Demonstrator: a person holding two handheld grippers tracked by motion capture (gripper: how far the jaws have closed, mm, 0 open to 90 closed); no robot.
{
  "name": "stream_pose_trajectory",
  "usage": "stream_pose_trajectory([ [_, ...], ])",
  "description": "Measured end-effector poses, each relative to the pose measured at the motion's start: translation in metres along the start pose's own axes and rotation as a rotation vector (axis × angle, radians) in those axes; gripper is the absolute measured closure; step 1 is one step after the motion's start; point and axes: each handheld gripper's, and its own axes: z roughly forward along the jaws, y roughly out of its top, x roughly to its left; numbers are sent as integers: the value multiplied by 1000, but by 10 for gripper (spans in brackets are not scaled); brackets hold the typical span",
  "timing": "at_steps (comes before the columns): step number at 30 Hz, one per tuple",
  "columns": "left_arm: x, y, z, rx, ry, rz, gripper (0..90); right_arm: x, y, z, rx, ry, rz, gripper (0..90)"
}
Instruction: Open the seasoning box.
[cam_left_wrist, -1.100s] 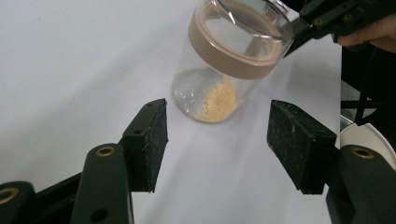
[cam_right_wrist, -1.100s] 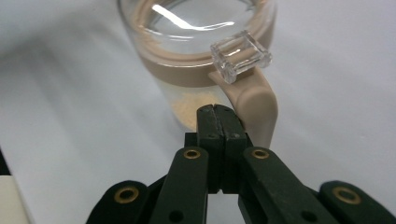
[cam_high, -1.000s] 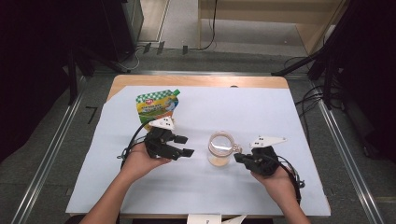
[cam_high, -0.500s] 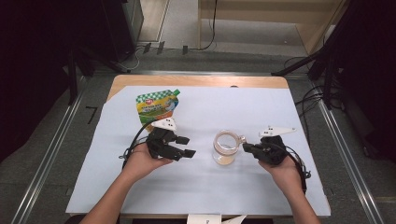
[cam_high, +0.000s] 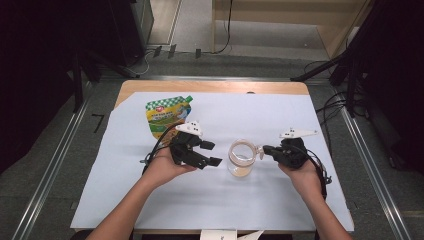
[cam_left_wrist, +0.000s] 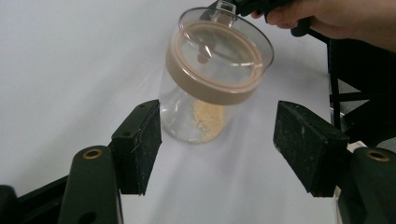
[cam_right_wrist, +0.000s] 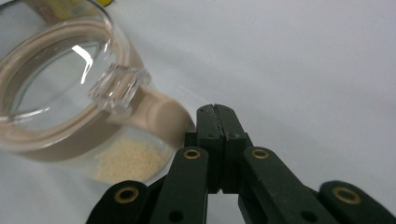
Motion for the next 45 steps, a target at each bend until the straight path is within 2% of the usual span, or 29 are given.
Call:
stream_pose_trajectory([
  [2,4,6,2,3,-5,-6,320,0,1,6,2,-4,-2,900],
  [4,6,8,3,-9,-16,-18,295,1,1,12,13,-27,-4,900],
  [5,10,11,5,-11,-49,-36,286,0,0,14,17,-28,-3,900],
  [7,11,11,9,-17,-61,-32,285,-1,-2,18,22,-35,-3,900],
  [11,7,10,16,16,-44,-7,250,3,-4,20,19,-68,4,900],
  [16,5,8,23,17,-36,-3,195,2,-5,22,29,-70,19,900],
  [18,4,7,25,17,-18,7,185,3,-6,23,34,-73,24,900],
  [22,4,6,29,5,-21,9,163,5,-7,25,43,-52,30,900],
  [24,3,6,31,11,-18,15,156,14,-6,29,45,-33,9,900],
  [25,1,5,32,10,-32,24,146,18,-5,30,50,-28,-1,900],
  [28,-3,4,33,11,-32,50,143,26,-4,32,51,-22,-26,900],
  [29,-6,3,35,15,-22,76,138,31,-4,33,47,-12,-34,900],
  [30,-6,3,35,15,-22,76,125,31,-4,33,47,-12,-34,900],
  [31,-9,0,38,2,-9,103,117,35,-4,34,45,2,-39,900],
  [33,-12,-4,42,-8,0,117,103,40,-3,36,45,12,-49,900],
  [35,-12,-5,45,-12,8,121,93,43,-3,36,40,18,-51,900],
  [36,-12,-7,47,-18,5,110,92,43,-3,36,42,15,-50,900],
  [38,-12,-7,48,-24,6,116,90,41,-3,35,37,20,-45,900],
  [39,-12,-9,50,-38,13,134,91,42,-3,34,36,19,-47,900],
  [45,-12,-9,52,-43,15,138,94,41,-5,29,37,18,-41,900],
])
